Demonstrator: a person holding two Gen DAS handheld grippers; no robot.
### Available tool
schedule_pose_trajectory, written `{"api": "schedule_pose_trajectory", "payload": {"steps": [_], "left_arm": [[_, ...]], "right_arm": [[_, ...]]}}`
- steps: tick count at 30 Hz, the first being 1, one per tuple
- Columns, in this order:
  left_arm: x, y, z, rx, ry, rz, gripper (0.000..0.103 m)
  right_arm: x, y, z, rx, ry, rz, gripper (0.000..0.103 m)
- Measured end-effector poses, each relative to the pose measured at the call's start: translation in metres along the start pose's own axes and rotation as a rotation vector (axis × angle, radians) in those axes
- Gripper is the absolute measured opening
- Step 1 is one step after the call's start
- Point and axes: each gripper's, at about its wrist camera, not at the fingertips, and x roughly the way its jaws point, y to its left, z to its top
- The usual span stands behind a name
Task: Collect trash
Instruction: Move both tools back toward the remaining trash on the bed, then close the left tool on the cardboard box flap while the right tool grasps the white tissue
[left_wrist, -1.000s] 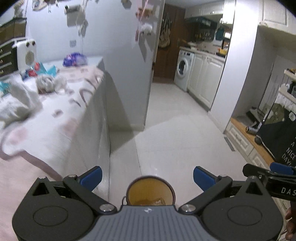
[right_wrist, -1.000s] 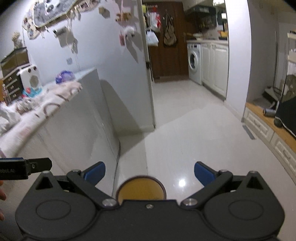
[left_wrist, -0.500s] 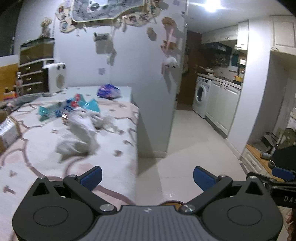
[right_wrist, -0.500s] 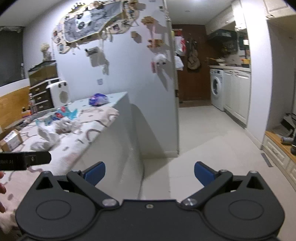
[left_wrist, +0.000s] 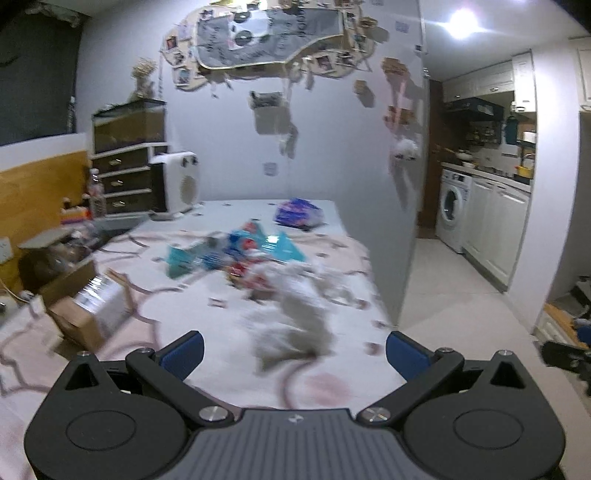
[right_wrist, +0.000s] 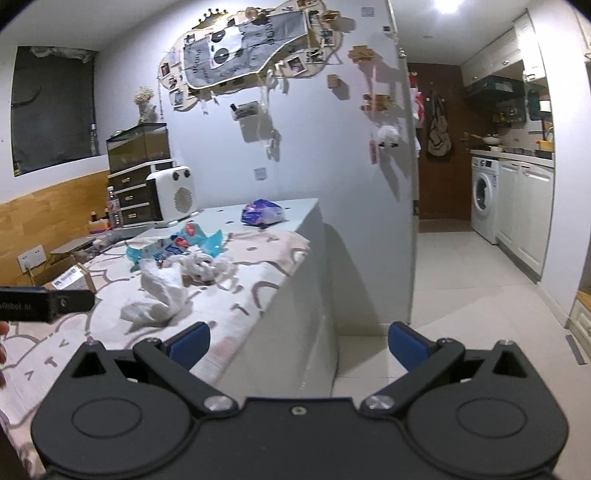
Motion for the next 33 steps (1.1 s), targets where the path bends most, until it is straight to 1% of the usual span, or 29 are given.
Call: {"api": "schedule_pose_trajectory", "payload": {"steps": [4,7,10,16,20,22,26,28,30,31,33], "left_arm": [[0.007,0.046,0.006,0.002,-0.008,0.046,0.103],[0.013,0.083,0.010,-0.016,-0.005,0.085,0.103],[0.018,0.120,0.012,-0.041,-0.010,0.097,0.103],[0.028,0.179,0.010,-0.086,0.003,0.139,0.103],[0.041,0.215,0.008,-0.100,0.014,0.180,0.101],[0.050,0.233,0.008,-0.116,0.024,0.197,0.092],[0.076,0.268,0.008,-0.158,0.048,0.201,0.080],[0.090,0.284,0.007,-0.181,0.057,0.203,0.073],[0.102,0.299,0.007,-0.202,0.053,0.207,0.068],[0.108,0.304,0.007,-0.211,0.051,0.209,0.067],[0.119,0.314,0.008,-0.232,0.054,0.217,0.066]], "right_arm": [[0.015,0.017,0.004,-0.008,0.010,0.022,0.103],[0.029,0.031,0.006,-0.007,0.027,0.053,0.103],[0.041,0.048,0.008,-0.018,0.037,0.084,0.103],[0.064,0.081,0.009,-0.044,0.050,0.159,0.103],[0.077,0.099,0.007,-0.057,0.064,0.190,0.103],[0.083,0.106,0.006,-0.063,0.076,0.195,0.103],[0.091,0.114,0.002,-0.066,0.086,0.199,0.103],[0.093,0.117,0.000,-0.073,0.091,0.193,0.103],[0.093,0.119,-0.001,-0.085,0.090,0.188,0.101],[0.093,0.121,0.000,-0.093,0.086,0.186,0.098],[0.093,0.126,0.001,-0.121,0.080,0.183,0.096]]}}
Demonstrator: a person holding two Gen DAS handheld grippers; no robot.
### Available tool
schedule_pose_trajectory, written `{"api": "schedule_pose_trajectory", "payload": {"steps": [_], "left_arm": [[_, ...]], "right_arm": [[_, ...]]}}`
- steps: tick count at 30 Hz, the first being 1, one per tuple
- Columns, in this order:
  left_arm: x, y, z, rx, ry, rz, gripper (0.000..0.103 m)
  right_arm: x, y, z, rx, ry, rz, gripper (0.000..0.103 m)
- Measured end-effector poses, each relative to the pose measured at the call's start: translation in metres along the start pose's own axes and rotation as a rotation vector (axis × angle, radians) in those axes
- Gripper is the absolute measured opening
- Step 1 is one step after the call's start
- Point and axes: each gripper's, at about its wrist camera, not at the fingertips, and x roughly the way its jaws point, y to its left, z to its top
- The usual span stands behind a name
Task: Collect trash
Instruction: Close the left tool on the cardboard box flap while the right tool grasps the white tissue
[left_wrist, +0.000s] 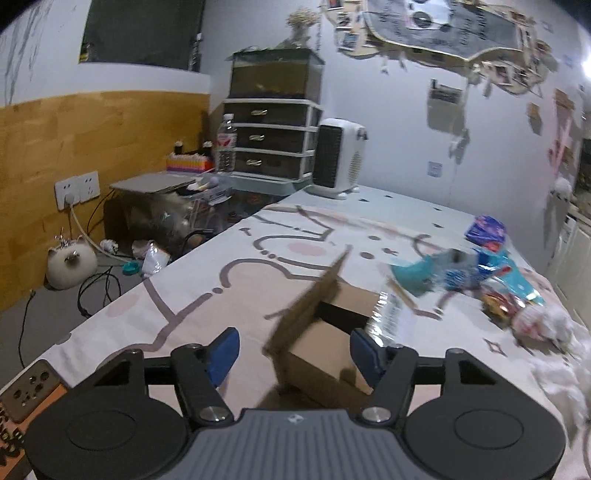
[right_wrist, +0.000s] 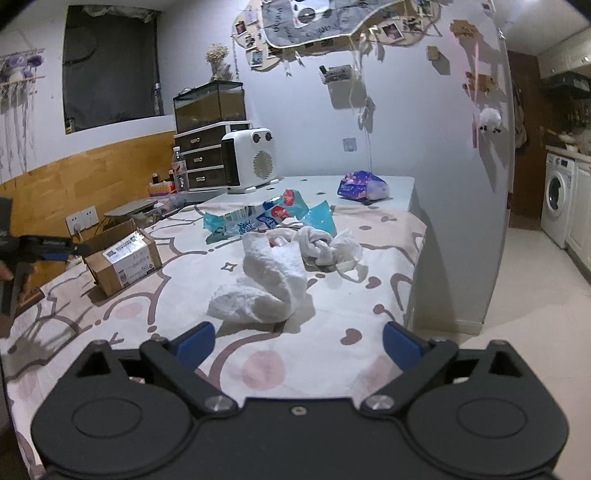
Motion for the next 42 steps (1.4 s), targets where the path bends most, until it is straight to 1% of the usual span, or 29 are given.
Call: {"api": "schedule_pose_trajectory", "payload": {"steps": [3,5,8,11,13,15,16,17,20,24,27,29,30,32,33,35,36,37,38,42], "left_arm": [[0.016,0.008,0.003,-0.018,0.003,-0.003,0.062],[0.024,0.011,0.004,-0.024,0.000,-0.001,0.060],[0.031,0.016,0.006,-0.041,-0.007,-0.021,0.054],[0.034,0.017,0.007,-0.052,-0.006,-0.034,0.048],[0.036,0.017,0.006,-0.060,-0.003,-0.042,0.041],[0.036,0.017,0.005,-0.066,-0.003,-0.056,0.027],[0.034,0.016,0.004,-0.068,-0.006,-0.056,0.022],[0.033,0.015,0.003,-0.066,-0.011,-0.054,0.021],[0.024,0.012,-0.001,-0.063,-0.010,-0.062,0.014],[0.008,0.006,-0.007,-0.044,0.011,-0.055,0.005],[-0.006,0.003,-0.016,-0.043,0.027,-0.086,0.004],[-0.015,0.000,-0.023,-0.041,0.030,-0.108,0.002],[-0.020,-0.002,-0.026,-0.044,0.032,-0.119,0.002],[-0.028,-0.007,-0.031,-0.051,0.029,-0.137,0.002],[-0.033,-0.010,-0.034,-0.054,0.027,-0.148,0.002],[-0.042,-0.019,-0.039,-0.056,0.031,-0.183,0.002],[-0.047,-0.024,-0.042,-0.053,0.034,-0.202,0.002],[-0.052,-0.030,-0.046,-0.048,0.035,-0.224,0.002],[-0.056,-0.036,-0.049,-0.041,0.037,-0.245,0.002],[-0.075,-0.062,-0.063,-0.011,0.051,-0.318,0.002]], "right_arm": [[0.003,0.009,0.005,-0.087,-0.017,-0.011,0.096],[0.006,0.018,0.011,-0.171,-0.029,-0.017,0.096],[0.015,0.028,0.020,-0.268,-0.048,0.007,0.096],[0.028,0.039,0.026,-0.353,-0.048,0.039,0.096],[0.039,0.048,0.027,-0.425,-0.050,0.071,0.096],[0.053,0.058,0.026,-0.490,-0.039,0.092,0.096],[0.060,0.062,0.025,-0.511,-0.026,0.094,0.096],[0.069,0.066,0.024,-0.527,-0.009,0.092,0.096],[0.092,0.075,0.019,-0.546,0.027,0.078,0.096],[0.120,0.079,0.013,-0.548,0.040,0.009,0.096],[0.137,0.072,0.013,-0.520,0.058,-0.019,0.093],[0.147,0.064,0.014,-0.489,0.085,-0.030,0.080],[0.151,0.061,0.014,-0.475,0.098,-0.036,0.077],[0.156,0.053,0.017,-0.435,0.119,-0.033,0.065],[0.157,0.050,0.018,-0.416,0.121,-0.029,0.060],[0.157,0.044,0.020,-0.378,0.124,-0.035,0.040],[0.155,0.042,0.020,-0.365,0.124,-0.038,0.034],[0.153,0.040,0.020,-0.352,0.125,-0.039,0.024],[0.150,0.038,0.020,-0.335,0.127,-0.036,0.020],[0.132,0.030,0.016,-0.269,0.137,-0.010,0.016]]}}
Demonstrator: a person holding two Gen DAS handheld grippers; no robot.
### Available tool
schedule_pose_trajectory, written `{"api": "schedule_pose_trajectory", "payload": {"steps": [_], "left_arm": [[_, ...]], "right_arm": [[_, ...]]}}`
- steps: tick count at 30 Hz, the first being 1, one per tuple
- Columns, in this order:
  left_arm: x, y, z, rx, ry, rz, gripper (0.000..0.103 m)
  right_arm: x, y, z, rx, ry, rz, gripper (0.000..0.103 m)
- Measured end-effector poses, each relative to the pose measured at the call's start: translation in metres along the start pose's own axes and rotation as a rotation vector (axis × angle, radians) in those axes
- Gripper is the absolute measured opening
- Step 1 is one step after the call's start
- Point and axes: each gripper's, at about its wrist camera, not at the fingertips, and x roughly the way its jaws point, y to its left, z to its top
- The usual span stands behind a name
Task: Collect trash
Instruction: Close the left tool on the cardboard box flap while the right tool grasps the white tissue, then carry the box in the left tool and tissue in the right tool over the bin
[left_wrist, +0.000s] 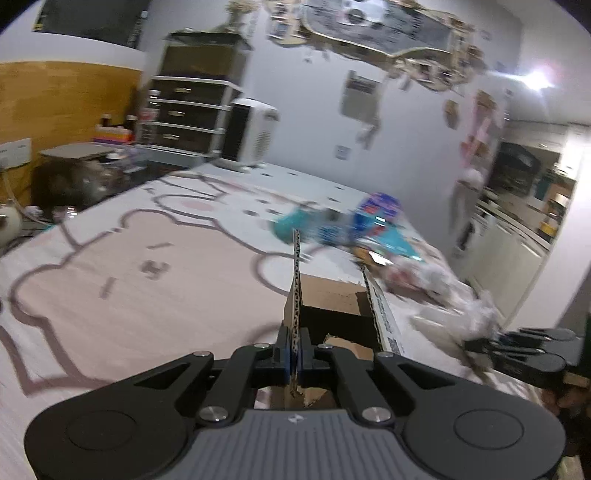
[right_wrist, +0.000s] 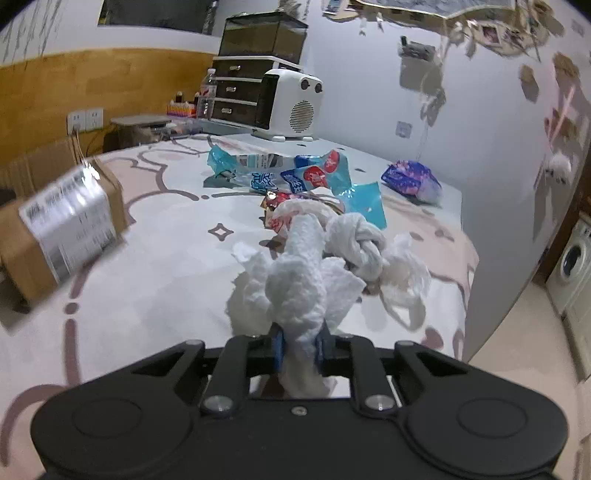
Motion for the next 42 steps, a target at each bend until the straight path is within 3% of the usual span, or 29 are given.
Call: {"api": "schedule_pose_trajectory", "payload": {"steps": [6,11,19,23,32,42], "left_arm": [[-0.011,-0.041,-0.022,0.074,0.021,-0.052,0.002],[-0.011,-0.058,-0.035,0.103,0.011,-0.002,0.005],[0.000,-0.049,-0.045,-0.009,0.000,0.011,0.008],[0.000,-0.049,-0.045,-0.025,0.002,-0.001,0.004],[-0.017,-0.070,-0.048,-0.023,-0.047,0.007,0.002],[-0.043,-0.094,-0.053,0.007,-0.101,0.072,0.002]], "right_arm": [[-0.035,-0.001,-0.016,0.057,0.001,0.034,0.014],[-0.058,-0.001,-0.025,0.116,-0.003,0.067,0.014],[-0.077,0.002,-0.034,0.200,-0.001,0.118,0.014],[-0.089,0.002,-0.039,0.226,-0.019,0.147,0.014],[-0.103,0.003,-0.047,0.236,-0.010,0.114,0.012],[-0.134,-0.008,-0.058,0.259,-0.057,0.094,0.012]]}}
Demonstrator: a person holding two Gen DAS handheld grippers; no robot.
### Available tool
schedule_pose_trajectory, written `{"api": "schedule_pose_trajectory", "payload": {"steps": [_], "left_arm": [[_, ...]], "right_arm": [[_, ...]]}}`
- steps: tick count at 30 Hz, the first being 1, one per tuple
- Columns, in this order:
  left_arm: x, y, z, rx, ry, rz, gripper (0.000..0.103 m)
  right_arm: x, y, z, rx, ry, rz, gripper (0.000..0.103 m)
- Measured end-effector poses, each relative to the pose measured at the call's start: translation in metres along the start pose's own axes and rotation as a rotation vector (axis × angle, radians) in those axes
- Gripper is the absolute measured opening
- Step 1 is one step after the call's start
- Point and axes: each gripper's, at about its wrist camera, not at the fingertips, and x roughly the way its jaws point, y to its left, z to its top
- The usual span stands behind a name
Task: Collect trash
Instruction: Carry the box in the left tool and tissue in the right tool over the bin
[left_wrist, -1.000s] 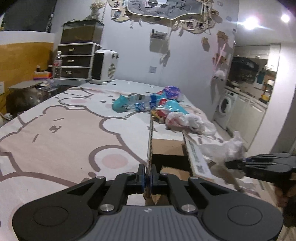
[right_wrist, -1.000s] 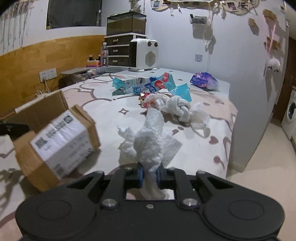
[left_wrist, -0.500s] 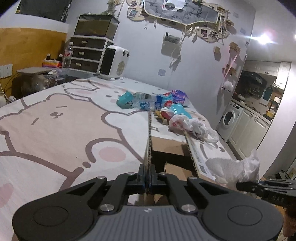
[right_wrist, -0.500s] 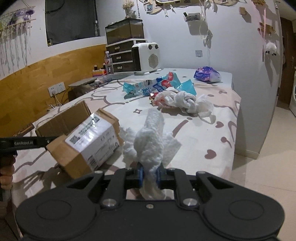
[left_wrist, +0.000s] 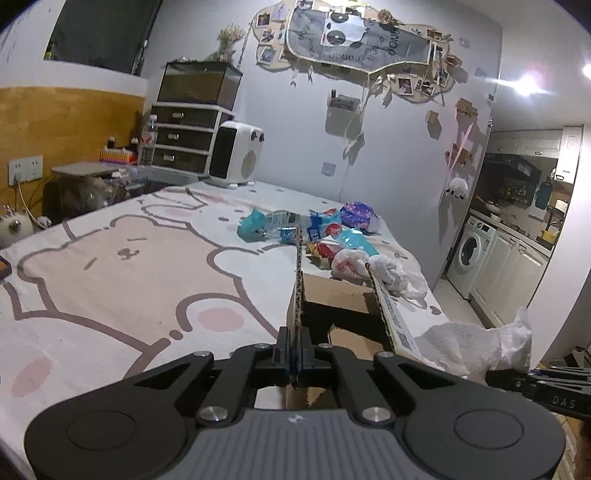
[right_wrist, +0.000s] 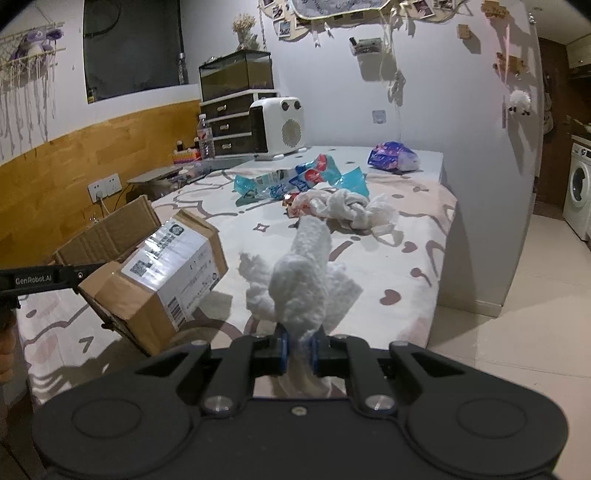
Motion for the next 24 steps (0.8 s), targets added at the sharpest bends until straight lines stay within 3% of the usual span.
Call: {"api": "schedule_pose_trajectory", "payload": {"steps": [11,24], "left_arm": [[-0.022,-0.059,-0.011,0.058,-0.042,-0.053,0.002],[-0.025,-0.148,-0.036,0.162,-0.032,-0.149,0.002]], "right_arm": [[-0.056,-0.032,-0.017,0.047,-0.077,-0.057,0.012],[-0.121,-0.087,-0.043,0.121,-0.146,-0.165,0.012]]}}
